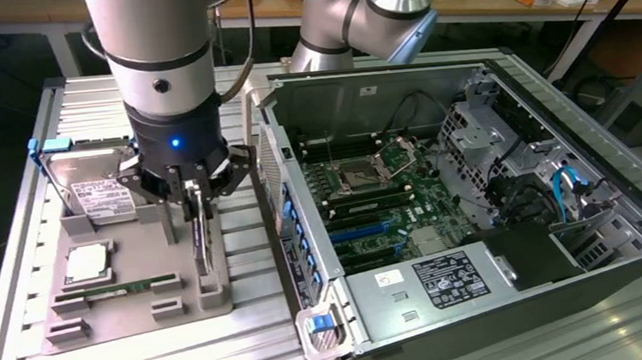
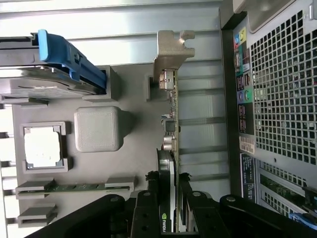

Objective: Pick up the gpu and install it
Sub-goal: 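Pick up the gpu and move the gpu toward the slot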

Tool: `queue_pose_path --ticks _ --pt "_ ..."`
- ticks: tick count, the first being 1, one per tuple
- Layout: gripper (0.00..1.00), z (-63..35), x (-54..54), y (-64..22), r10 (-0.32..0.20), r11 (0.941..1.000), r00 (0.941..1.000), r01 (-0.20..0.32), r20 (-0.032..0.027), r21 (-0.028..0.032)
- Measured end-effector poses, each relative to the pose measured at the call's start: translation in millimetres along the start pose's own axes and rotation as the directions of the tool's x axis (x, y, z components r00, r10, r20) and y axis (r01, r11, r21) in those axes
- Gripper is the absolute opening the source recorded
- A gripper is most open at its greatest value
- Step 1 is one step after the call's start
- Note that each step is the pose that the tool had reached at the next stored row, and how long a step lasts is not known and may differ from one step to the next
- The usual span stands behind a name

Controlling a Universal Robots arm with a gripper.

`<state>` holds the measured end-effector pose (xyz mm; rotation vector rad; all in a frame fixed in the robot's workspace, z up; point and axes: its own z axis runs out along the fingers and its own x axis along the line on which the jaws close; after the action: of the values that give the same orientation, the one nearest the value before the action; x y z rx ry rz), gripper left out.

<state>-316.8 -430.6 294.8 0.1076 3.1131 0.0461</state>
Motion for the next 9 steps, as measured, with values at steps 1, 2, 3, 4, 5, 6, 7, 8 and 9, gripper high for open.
queue_pose_path --ticks 1,2,3,4,5,6,7,8,9 --pt "0.27 -3.3 -0.1 0.1 0.0 1.0 1.0 0.0 0.0 0.0" --pt "0.27 -5.8 -0.1 0.2 0.0 1.0 1.0 0.0 0.0001 0.0" --pt "0.27 -8.5 -0.2 0.3 0.0 1.0 1.0 0.0 0.0002 0.0002" --pt "0.27 -11.3 -0.3 0.4 0.0 1.0 1.0 0.0 0.0001 0.0005" --pt "0.27 -14.7 -0.4 0.4 0.0 1.0 1.0 0.0 0.0001 0.0008" --pt "0.27 -17.7 -0.5 0.5 0.0 1.0 1.0 0.0 0.0001 0.0009" --pt "0.27 -20.9 -0.5 0.6 0.0 1.0 1.0 0.0 0.0002 0.001" --pt "0.27 -24.4 -0.6 0.8 0.0 1.0 1.0 0.0 0.0001 0.0012" --pt "0.27 -27.5 -0.7 0.8 0.0 1.0 1.0 0.0 0.0002 0.0018"
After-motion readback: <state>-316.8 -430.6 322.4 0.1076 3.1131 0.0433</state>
